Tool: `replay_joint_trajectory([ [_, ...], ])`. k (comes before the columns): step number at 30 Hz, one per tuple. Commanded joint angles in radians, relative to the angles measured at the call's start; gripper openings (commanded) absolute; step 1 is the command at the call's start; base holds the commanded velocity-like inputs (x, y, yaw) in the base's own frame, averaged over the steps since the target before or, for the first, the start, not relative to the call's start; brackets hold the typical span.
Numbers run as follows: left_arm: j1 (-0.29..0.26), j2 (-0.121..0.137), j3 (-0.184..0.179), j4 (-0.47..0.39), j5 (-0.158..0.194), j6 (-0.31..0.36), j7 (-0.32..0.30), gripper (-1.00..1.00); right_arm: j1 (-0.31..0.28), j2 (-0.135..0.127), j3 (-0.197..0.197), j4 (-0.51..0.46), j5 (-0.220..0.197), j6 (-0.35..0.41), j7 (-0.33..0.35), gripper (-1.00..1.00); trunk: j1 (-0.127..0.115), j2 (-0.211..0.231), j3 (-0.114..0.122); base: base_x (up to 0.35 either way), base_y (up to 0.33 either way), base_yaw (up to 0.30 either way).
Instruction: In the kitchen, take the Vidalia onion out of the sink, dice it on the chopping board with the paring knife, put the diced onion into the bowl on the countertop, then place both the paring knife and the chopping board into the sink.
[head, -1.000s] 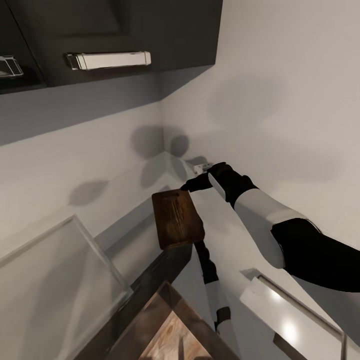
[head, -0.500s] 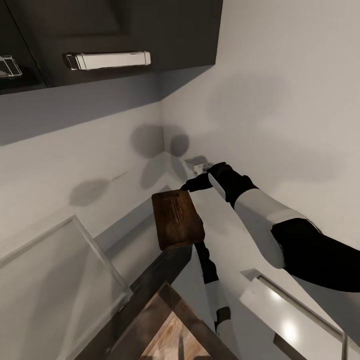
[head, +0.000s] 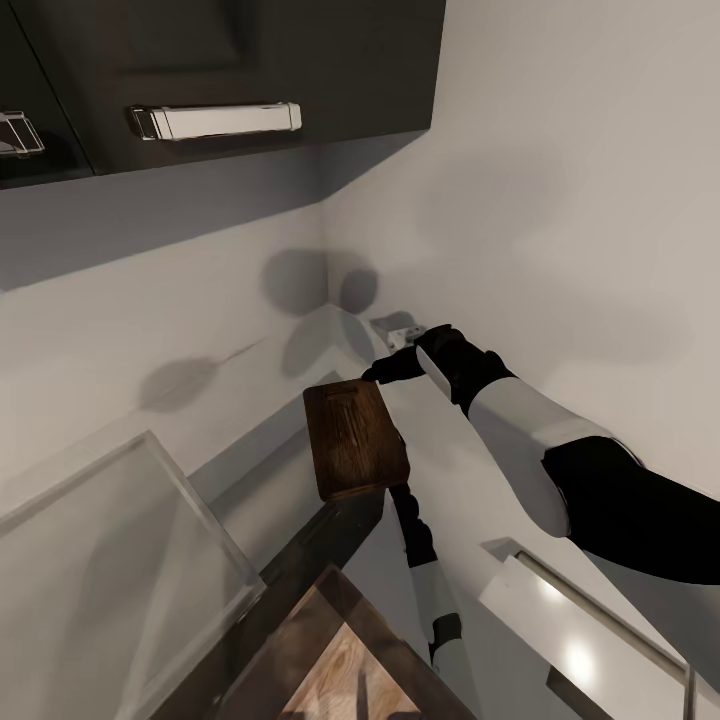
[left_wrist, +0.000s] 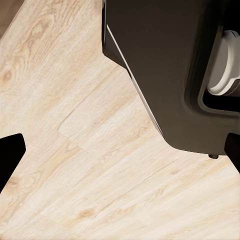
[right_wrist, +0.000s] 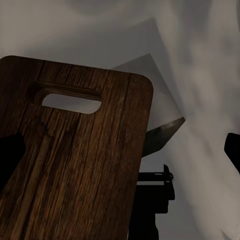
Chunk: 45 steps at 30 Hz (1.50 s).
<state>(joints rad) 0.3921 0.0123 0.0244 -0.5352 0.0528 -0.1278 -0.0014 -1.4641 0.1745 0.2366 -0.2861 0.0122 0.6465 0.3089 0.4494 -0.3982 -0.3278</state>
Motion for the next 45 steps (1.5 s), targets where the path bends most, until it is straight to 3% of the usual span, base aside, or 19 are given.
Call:
replay_joint_trajectory([
  [1,0.001,0.0,0.0,-0.002,0.005,-0.001,0.0,1.0,-0.001,0.0,0.003,-0.001,0.002,0.004,0.003,1.0,0.001,-0.002,-0.002,0.0,0.0,0.0],
  [28,0.001,-0.002,-0.001,-0.002,0.004,-0.001,-0.002,1.0,-0.001,0.0,0.026,-0.021,0.023,0.004,0.003,1.0,0.001,-0.002,-0.002,0.0,0.0,0.0],
  [31,0.001,-0.004,-0.001,-0.002,0.004,-0.001,-0.003,1.0,-0.001,0.0,0.024,-0.032,0.025,0.004,-0.022,1.0,0.001,-0.002,-0.002,0.0,0.0,0.0],
  [38,0.001,-0.005,-0.002,-0.002,0.004,-0.001,-0.005,1.0,-0.002,0.0,0.023,-0.077,0.019,0.005,-0.167,1.0,0.001,-0.002,-0.002,0.0,0.0,0.0],
  [42,0.001,-0.005,-0.003,-0.002,0.004,-0.001,-0.006,1.0,-0.001,0.0,0.024,-0.092,0.016,0.003,-0.173,1.0,0.001,-0.002,-0.002,0.0,0.0,0.0],
  [45,0.001,-0.004,-0.003,-0.002,0.004,-0.001,-0.006,1.0,-0.001,0.0,0.024,-0.096,0.014,-0.011,-0.128,1.0,0.001,-0.002,-0.002,0.0,0.0,0.0],
])
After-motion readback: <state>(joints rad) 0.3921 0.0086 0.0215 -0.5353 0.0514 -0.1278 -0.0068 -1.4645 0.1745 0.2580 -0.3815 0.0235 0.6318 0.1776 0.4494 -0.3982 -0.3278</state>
